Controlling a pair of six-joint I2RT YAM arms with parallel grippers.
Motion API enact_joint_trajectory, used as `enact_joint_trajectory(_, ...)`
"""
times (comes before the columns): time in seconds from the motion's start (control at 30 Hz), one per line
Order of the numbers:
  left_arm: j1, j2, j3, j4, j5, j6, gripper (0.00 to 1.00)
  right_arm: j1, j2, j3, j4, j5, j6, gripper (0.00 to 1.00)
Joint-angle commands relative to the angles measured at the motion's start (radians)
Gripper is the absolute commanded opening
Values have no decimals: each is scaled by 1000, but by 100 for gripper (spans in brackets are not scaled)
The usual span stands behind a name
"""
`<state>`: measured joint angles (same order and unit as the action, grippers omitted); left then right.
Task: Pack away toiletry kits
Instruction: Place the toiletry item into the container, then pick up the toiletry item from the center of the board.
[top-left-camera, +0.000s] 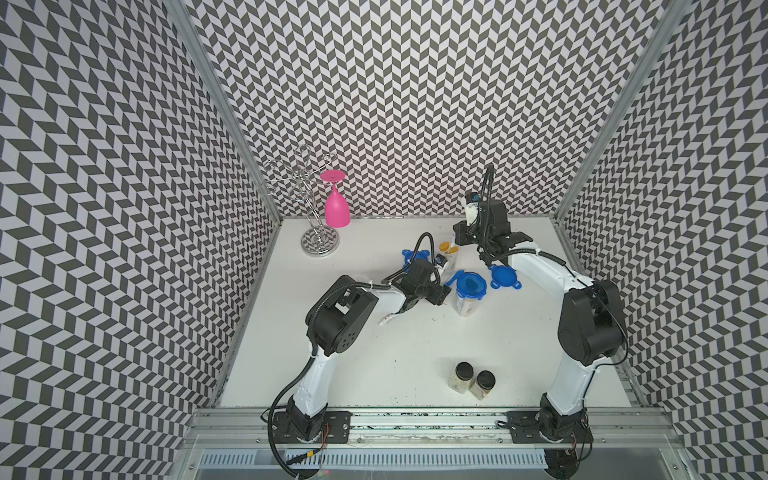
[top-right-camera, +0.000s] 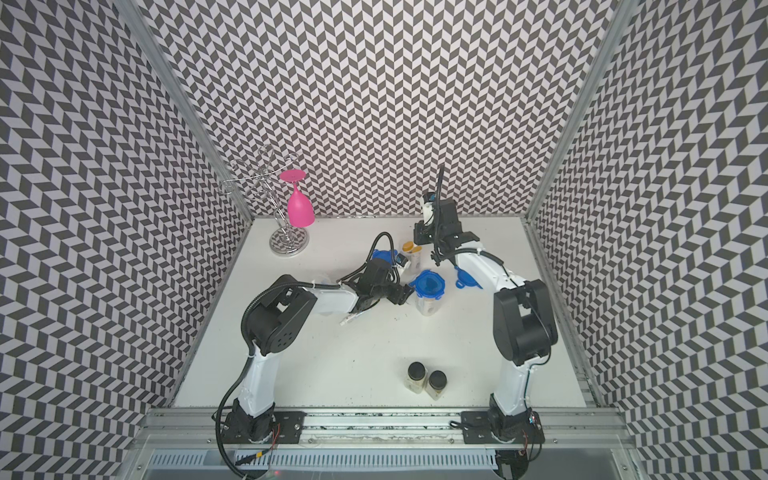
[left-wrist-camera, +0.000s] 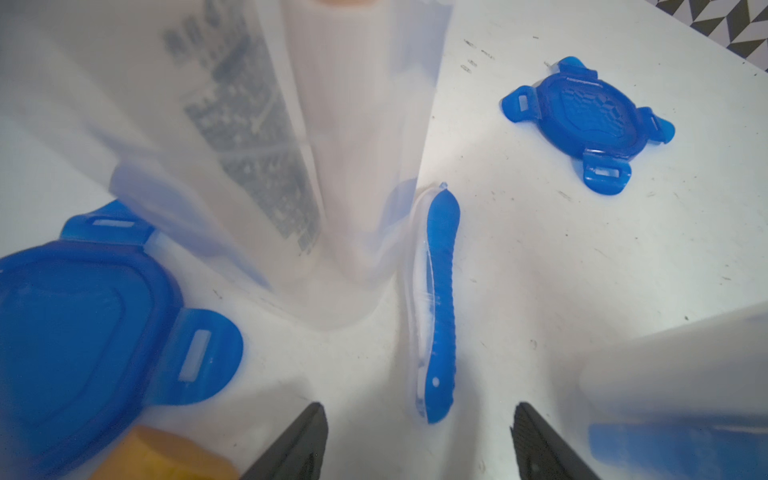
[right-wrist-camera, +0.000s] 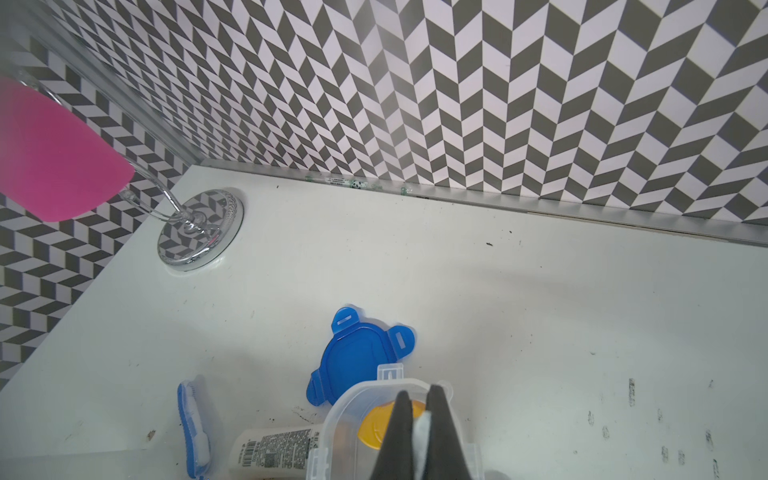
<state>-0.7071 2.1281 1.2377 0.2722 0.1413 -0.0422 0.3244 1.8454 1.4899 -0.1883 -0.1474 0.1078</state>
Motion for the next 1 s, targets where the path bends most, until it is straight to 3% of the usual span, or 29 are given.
enact_joint_trajectory(0.0,-6,34,38,21,-17,13,72,1,-10,26,9,49,-10,3)
enact_joint_trajectory(0.1,-5,44,49,21,-14,16,71,2,-8,8,12,45,-11,9)
enact_joint_trajectory(0.33,-6,59,52,24,-5,8,68,1,-16,-10,20,35,-10,37)
enact_joint_trajectory(0.53,-6,69,57,28,9,5,63,1,-49,-9,22,19,-2,46)
enact_joint_trajectory(0.77,-7,78,60,38,18,4,59,-8,-82,-15,10,51,28,46)
enact_joint_trajectory(0.87,-7,85,65,37,21,5,53,-24,-104,-20,3,50,48,46)
enact_joint_trajectory(0.97,-6,89,62,38,28,6,42,-41,-130,-34,-2,63,55,46)
